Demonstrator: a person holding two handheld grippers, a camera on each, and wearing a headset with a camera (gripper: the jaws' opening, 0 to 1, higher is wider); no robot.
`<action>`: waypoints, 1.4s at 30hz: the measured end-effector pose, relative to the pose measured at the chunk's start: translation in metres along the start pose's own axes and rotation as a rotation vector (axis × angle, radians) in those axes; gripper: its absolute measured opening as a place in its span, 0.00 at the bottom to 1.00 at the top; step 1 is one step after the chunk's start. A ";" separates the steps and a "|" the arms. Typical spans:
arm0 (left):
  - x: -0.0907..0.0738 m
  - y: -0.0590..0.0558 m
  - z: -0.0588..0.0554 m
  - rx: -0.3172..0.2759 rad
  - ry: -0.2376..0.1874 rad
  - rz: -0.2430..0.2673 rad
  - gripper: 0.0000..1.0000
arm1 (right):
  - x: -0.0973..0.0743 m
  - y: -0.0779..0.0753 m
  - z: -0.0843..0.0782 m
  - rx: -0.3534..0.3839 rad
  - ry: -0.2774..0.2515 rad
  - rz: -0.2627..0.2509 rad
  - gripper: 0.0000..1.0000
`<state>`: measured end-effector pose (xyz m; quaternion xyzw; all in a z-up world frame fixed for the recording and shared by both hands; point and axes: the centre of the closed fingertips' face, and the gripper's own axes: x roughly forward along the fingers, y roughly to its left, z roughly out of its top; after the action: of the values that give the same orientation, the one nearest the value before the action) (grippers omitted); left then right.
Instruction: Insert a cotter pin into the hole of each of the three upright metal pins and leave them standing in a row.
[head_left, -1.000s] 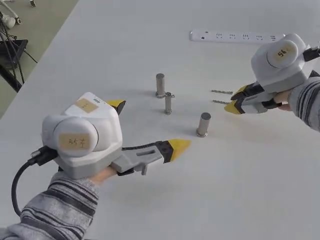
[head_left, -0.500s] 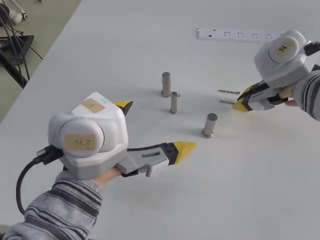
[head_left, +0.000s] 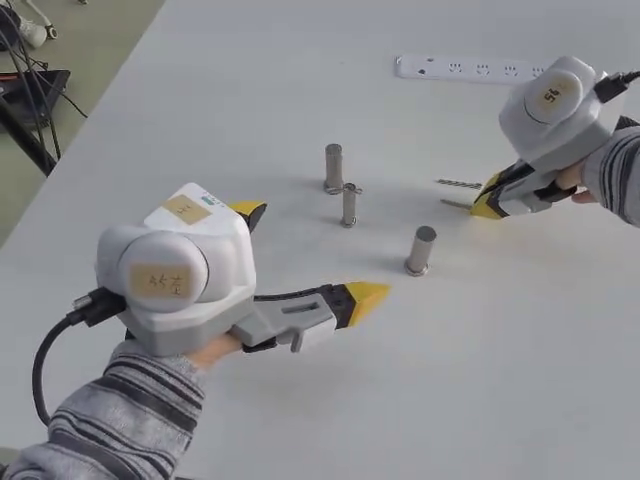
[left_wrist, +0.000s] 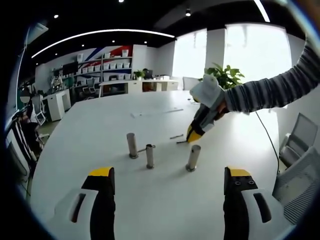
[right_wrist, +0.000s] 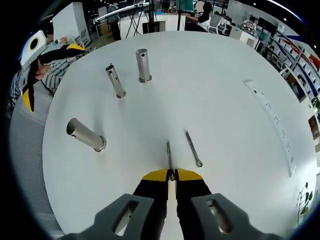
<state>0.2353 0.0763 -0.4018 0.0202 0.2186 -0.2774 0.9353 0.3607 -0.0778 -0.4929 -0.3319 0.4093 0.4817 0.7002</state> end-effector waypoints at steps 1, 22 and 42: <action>0.000 0.000 0.000 0.000 0.001 0.001 0.89 | 0.000 0.001 0.000 -0.033 0.006 0.001 0.00; 0.004 -0.007 0.010 0.011 0.008 -0.045 0.74 | -0.027 0.022 0.014 -0.134 -0.078 -0.059 0.00; 0.033 -0.033 0.022 -0.092 0.033 -0.168 0.45 | -0.065 0.066 0.041 -0.310 -0.219 -0.105 0.00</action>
<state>0.2515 0.0284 -0.3925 -0.0364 0.2475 -0.3442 0.9050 0.2953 -0.0479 -0.4209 -0.4021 0.2337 0.5348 0.7055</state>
